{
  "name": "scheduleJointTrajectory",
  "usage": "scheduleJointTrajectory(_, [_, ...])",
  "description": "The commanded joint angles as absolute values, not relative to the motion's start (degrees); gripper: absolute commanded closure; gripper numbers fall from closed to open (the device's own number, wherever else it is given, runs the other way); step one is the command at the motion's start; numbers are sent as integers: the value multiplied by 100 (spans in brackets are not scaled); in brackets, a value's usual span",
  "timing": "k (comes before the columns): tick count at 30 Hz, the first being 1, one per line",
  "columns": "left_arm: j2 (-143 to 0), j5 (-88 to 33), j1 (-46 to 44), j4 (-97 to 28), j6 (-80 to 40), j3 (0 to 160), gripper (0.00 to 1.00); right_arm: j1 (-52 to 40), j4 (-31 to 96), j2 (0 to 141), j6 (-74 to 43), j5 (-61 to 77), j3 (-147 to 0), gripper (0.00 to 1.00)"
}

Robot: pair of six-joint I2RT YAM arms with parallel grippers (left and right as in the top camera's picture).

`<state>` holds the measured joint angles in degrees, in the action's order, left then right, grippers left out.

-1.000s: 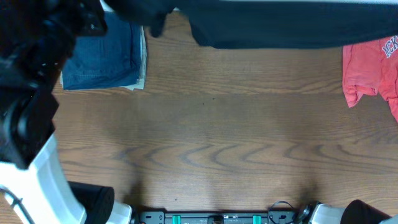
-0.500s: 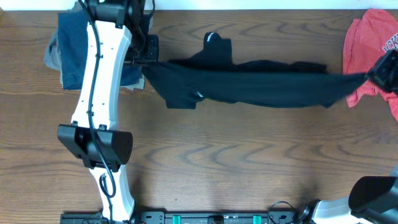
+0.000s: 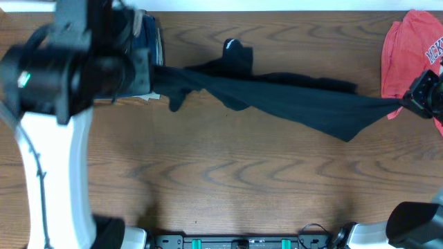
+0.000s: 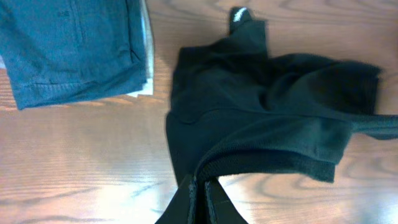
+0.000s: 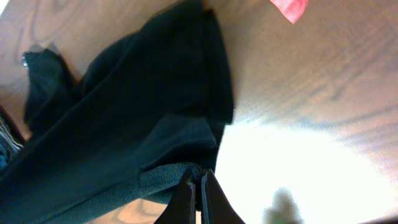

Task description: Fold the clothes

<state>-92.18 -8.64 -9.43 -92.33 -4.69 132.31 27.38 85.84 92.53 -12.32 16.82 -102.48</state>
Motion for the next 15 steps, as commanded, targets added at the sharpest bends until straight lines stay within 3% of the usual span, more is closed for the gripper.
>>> scheduleJointTrajectory(1, [-8864,-1142,-972,-9679,-517,12363,94,2683,8720,9048,-1122,1446,-10252,99])
scheduleJointTrajectory(15, [-8193,-1313,-1236,-9351,-528,8479,94,2683,9480,8464,-1105,1028,-10226,99])
